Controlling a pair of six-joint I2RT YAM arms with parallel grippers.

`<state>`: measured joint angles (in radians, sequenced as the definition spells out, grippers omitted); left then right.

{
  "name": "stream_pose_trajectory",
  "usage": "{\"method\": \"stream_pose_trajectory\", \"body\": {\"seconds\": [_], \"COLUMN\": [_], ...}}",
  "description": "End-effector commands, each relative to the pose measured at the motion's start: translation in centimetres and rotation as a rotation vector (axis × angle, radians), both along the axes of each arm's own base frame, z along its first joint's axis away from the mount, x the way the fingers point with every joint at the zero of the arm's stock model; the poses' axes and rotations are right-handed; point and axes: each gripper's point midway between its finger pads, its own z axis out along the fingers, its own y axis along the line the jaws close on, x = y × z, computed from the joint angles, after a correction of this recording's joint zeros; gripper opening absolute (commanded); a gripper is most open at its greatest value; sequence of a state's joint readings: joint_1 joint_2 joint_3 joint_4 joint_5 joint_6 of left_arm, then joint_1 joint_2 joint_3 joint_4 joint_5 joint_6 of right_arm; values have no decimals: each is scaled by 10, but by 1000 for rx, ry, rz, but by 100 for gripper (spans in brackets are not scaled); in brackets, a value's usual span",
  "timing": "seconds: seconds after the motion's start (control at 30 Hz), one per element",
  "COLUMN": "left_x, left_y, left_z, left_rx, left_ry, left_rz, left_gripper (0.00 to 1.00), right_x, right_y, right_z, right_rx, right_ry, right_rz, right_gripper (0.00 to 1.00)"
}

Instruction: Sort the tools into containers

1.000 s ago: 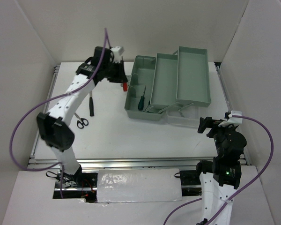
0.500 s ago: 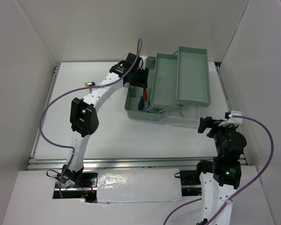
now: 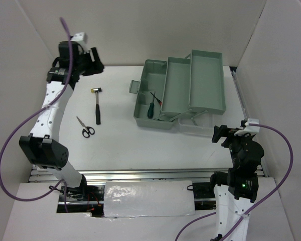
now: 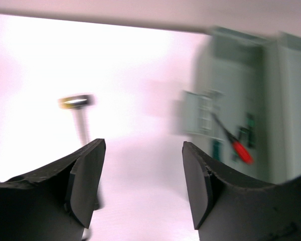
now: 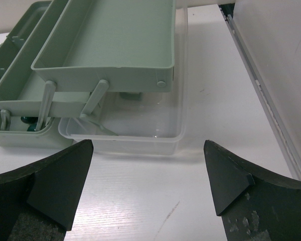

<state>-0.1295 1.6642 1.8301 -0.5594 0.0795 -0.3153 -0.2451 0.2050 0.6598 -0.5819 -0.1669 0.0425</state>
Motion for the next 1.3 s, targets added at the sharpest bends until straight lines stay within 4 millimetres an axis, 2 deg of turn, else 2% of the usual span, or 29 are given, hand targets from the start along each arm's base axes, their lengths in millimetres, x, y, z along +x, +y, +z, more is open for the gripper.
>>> {"method": "stream_pose_trajectory", "body": {"seconds": [0.0,0.07,0.13,0.17,0.2,0.23,0.27,0.3,0.33,0.37,0.43,0.47,0.57,0.63,0.93,1.07,1.17,1.2,1.27], "left_x": [-5,-5,0,5,11,14,20,27,32,37,46,54,49,46,5,0,-1,-2,-3], "left_y": [45,68,78,80,82,85,84,80,91,92,96,96,102,102,105,106,107,108,107], "left_z": [-68,-106,-126,-144,-147,-154,-173,-174,-181,-201,-208,-220,-243,-249,-283,-293,-300,-300,-299], "left_rx": [88,139,167,173,181,179,179,163,140,128,107,105,120,134,147,149,149,147,136], "left_ry": [166,268,312,359,360,380,419,420,432,469,491,507,567,580,692,711,730,733,740], "left_rz": [107,148,153,147,145,158,150,130,150,147,149,150,162,160,146,156,157,155,147], "left_gripper": [74,77,80,81,81,78,77,74,70,61,53,53,55,57,59,55,41,28,13], "right_x": [4,3,3,3,4,4,4,4,5,5,5,5,4,5,6,6,5,5,5], "right_y": [-1,0,0,0,0,0,0,0,-1,-1,-1,-1,-2,-2,-1,-1,-1,-1,-1], "right_z": [7,7,6,6,5,6,5,5,4,4,4,4,4,4,3,3,3,4,4], "right_rx": [-15,-15,-12,-14,-11,-11,-10,-12,-12,-12,-12,-12,-15,-13,-12,-14,-12,-14,-14], "right_ry": [-34,-35,-33,-31,-27,-30,-25,-25,-22,-22,-22,-22,-22,-19,-16,-19,-19,-20,-20], "right_rz": [4,5,8,8,10,10,10,8,5,5,4,4,1,1,6,6,6,6,6], "right_gripper": [100,100,100,100,100,100,100,100,100,100,100,100,100,100,100,100,100,100,100]}}
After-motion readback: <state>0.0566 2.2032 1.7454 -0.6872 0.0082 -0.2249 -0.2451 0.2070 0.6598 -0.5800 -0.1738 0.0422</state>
